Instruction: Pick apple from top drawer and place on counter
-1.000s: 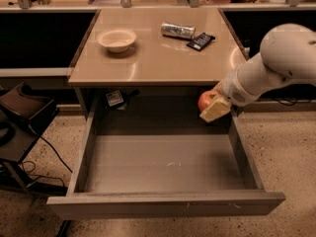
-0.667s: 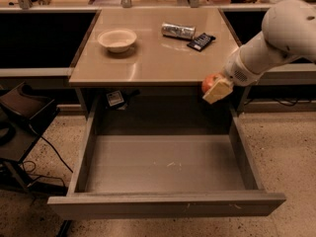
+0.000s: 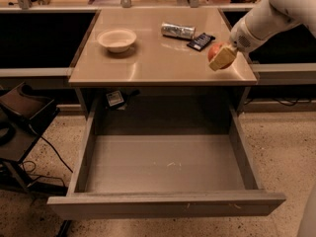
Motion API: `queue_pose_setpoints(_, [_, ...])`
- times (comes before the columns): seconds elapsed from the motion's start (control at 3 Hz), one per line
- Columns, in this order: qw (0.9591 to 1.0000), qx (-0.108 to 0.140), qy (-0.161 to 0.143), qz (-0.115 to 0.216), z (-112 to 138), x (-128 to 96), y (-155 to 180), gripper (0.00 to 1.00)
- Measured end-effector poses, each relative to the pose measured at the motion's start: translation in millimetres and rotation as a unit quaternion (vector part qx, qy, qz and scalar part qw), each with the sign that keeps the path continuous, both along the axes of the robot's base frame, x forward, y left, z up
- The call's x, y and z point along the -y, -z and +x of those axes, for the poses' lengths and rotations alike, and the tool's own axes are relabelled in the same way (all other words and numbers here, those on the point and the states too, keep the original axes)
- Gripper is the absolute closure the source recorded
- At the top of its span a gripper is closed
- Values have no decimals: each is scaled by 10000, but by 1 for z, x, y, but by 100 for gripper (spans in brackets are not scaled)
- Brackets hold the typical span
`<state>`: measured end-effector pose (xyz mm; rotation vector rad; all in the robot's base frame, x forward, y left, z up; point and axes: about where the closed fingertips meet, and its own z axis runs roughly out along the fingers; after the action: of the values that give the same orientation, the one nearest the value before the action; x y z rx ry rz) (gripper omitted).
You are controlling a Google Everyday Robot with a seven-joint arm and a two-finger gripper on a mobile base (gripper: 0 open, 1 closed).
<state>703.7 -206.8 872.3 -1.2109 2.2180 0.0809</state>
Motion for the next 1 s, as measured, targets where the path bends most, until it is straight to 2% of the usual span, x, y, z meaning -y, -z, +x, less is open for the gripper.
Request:
queue_pose_setpoints(0.33, [10000,3,1,-1,0,0,0,100])
queue_pose_setpoints(0.67, [9996,250,82,-95,16,9,-15,100])
queue_pose_setpoints(1.0, [9980,584,92,-223,45,17,-36,100])
